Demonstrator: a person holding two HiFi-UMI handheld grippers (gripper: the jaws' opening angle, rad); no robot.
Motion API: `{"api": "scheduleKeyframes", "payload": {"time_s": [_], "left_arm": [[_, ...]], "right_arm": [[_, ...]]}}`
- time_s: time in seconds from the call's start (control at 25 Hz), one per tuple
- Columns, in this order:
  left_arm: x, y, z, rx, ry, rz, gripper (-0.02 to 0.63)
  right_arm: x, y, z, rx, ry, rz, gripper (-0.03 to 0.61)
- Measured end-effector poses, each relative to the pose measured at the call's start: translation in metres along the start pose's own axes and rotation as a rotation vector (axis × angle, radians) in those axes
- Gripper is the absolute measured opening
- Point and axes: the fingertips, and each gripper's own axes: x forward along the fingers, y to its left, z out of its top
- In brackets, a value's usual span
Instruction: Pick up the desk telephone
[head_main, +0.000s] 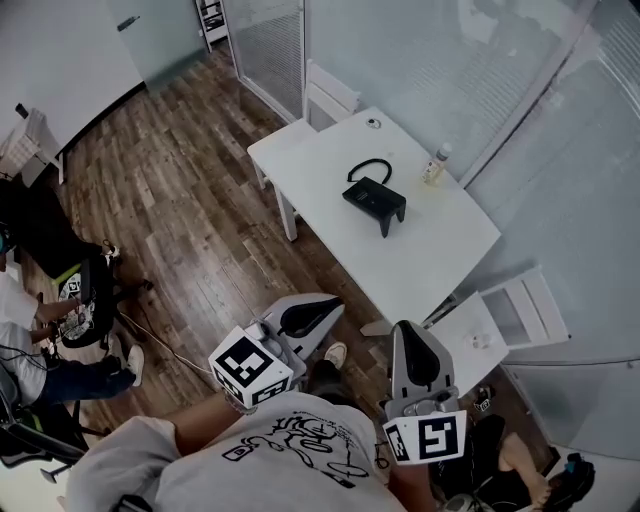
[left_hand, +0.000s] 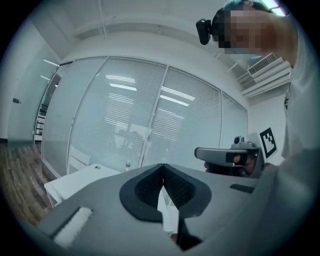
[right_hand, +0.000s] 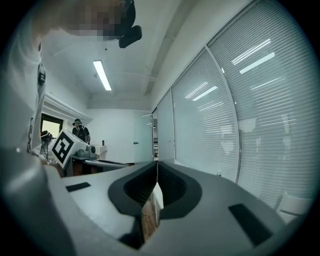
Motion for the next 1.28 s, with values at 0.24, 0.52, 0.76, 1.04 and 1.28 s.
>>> {"api": "scheduleKeyframes", "payload": {"time_s": [0.24, 0.52, 0.76, 1.04, 1.28], "left_arm": [[0.067, 0.003, 0.016, 0.017, 0.006, -0.003, 0.003], [0.112, 0.020, 0.015, 0.003, 0.016, 0.022, 0.003], [0.136, 0.038, 0.017, -0.010, 0.022, 0.021, 0.003], [0.165, 0.085, 0.018, -0.028, 0.026, 0.005, 0.003], [0.186, 0.146, 0.040, -0.023, 0.019, -0.021, 0.003]], "right_arm": [[0.015, -0.065, 0.005, 0.019, -0.002, -0.005, 0.006], [0.039, -0.105, -0.002, 0.030, 0.008, 0.020, 0.006], [0.061, -0.122, -0.005, 0.039, 0.025, 0.025, 0.006], [0.111, -0.139, -0.014, 0.047, 0.047, 0.008, 0.007], [0.184, -0.144, -0.001, 0.026, 0.050, 0.009, 0.007]]}}
